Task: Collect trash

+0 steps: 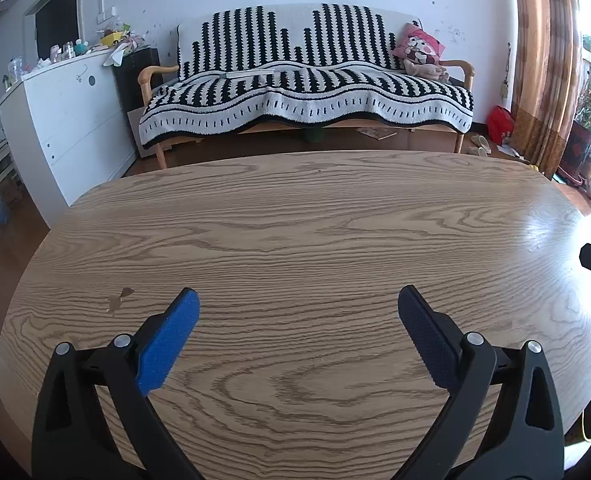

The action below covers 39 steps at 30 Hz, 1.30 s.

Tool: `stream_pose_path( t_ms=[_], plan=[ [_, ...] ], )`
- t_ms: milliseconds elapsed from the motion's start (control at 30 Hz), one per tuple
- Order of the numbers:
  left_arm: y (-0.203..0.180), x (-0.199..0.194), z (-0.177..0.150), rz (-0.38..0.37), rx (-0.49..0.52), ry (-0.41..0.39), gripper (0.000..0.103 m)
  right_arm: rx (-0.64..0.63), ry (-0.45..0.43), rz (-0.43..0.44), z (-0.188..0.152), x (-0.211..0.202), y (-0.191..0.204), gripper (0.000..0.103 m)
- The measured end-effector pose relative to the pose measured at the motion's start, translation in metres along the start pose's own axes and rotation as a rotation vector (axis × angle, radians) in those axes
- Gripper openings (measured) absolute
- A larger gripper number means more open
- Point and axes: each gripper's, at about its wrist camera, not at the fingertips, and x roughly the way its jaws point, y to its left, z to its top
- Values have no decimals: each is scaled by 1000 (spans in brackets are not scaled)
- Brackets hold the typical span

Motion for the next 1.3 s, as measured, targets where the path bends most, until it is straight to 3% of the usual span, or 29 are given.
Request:
stream_pose_path(
  t_ms=[1300],
  plan=[
    [-7, -1, -4, -26, 12, 2, 96, 8, -1, -3, 3, -4, -6, 95]
  ],
)
